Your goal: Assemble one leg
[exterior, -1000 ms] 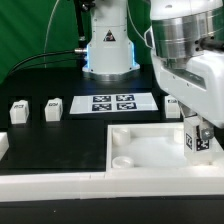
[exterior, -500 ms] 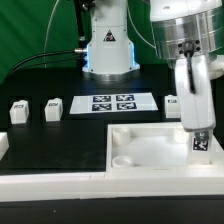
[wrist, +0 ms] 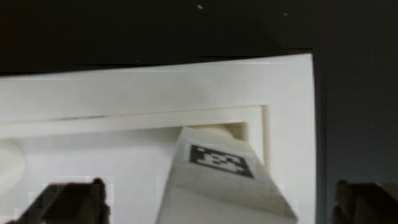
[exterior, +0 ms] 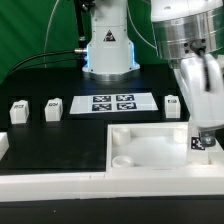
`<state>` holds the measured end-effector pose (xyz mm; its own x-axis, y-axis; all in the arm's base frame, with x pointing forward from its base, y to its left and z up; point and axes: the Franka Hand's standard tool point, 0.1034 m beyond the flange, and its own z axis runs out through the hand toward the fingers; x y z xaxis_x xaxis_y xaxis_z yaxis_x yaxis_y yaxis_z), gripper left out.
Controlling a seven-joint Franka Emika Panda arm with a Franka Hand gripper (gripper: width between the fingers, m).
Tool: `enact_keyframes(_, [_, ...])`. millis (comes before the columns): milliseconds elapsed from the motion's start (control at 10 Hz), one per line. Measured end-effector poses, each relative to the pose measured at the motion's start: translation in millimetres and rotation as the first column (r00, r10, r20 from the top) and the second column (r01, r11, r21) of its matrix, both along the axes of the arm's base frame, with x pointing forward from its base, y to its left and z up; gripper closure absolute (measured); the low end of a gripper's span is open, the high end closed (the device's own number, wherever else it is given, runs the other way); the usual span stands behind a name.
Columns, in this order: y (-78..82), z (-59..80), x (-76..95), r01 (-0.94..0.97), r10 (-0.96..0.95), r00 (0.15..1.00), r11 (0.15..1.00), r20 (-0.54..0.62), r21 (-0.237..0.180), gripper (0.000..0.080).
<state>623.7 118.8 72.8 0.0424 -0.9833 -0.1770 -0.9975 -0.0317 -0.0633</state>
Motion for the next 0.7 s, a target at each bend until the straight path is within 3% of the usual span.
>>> enact_keyframes(300, [1.4, 0.6, 0.1, -0.375, 0.377, 0.925, 0.926, 0.052, -0.032, 0.015])
enact_keyframes(700, [2.3, -0.1, -0.7, -0.726, 0.734, 0.674, 0.679, 0.08, -0.108, 0.015])
